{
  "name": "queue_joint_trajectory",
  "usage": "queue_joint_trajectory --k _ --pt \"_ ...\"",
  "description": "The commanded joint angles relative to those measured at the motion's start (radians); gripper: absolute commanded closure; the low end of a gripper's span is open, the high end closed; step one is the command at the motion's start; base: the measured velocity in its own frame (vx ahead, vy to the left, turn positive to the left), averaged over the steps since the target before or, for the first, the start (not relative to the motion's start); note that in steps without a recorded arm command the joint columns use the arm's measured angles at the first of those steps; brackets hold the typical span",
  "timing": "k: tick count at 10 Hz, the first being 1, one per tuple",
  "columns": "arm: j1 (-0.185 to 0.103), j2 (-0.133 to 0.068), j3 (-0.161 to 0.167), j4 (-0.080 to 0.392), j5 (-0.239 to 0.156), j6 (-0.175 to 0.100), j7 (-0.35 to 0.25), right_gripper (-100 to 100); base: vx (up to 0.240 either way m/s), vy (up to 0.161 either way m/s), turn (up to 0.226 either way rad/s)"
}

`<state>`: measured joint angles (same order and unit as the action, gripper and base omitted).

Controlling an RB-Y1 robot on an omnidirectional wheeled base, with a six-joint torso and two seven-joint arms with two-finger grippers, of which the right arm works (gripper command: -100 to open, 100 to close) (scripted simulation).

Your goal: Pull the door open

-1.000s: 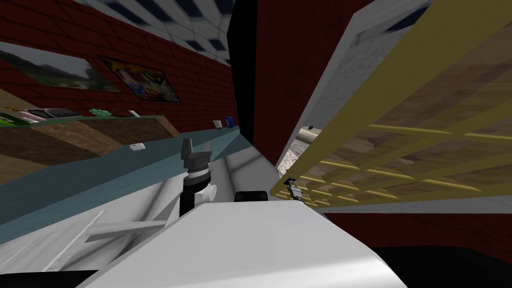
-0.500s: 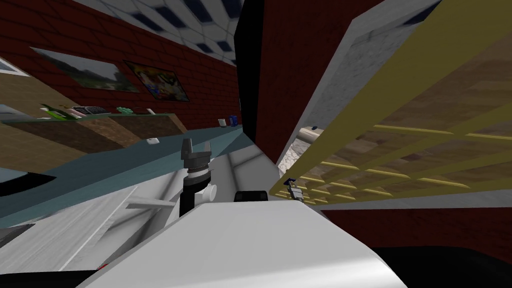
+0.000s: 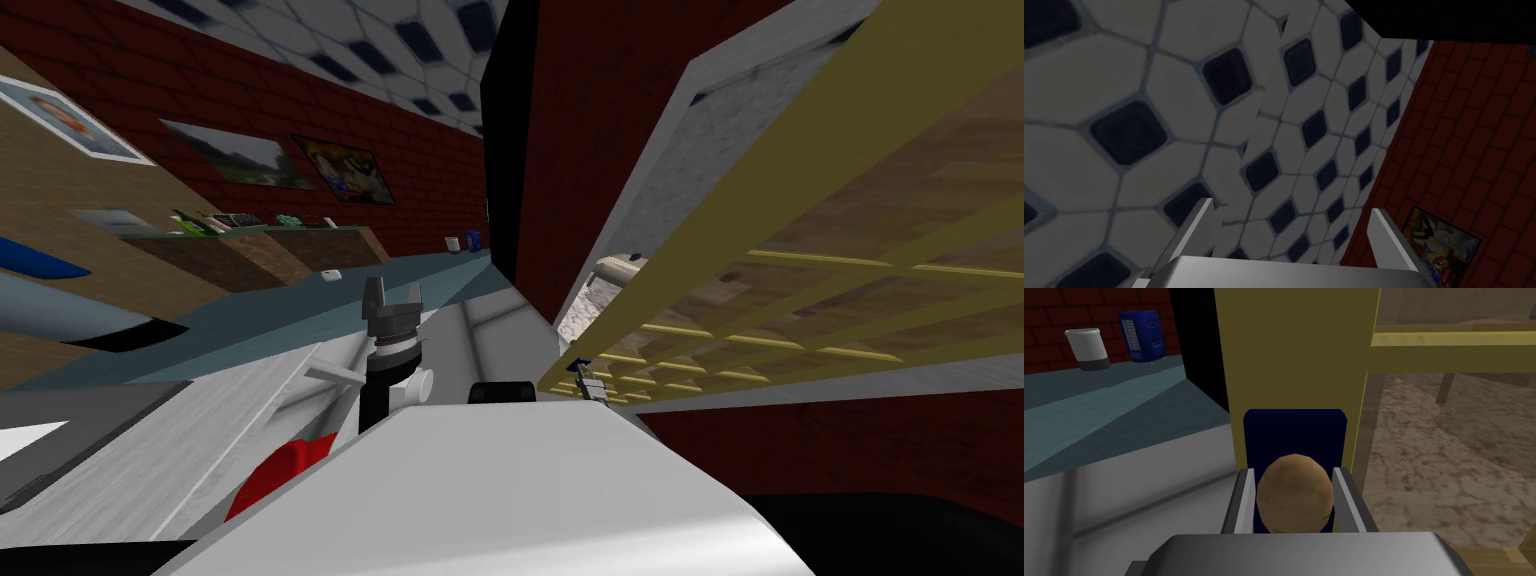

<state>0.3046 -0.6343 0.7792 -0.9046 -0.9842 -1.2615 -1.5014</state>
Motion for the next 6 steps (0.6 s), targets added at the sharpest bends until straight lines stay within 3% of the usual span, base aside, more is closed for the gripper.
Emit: queue_joint_trajectory --k 1,6 --pt "0.000 0.000 0.000 0.000 0.000 0.000 0.000 100 -0.079 -0.001 0.021" --pt "-0.011 -0.013 0.037 0.041 0.013 -0.033 -0.041 100 -0.189 -0.024 0.131"
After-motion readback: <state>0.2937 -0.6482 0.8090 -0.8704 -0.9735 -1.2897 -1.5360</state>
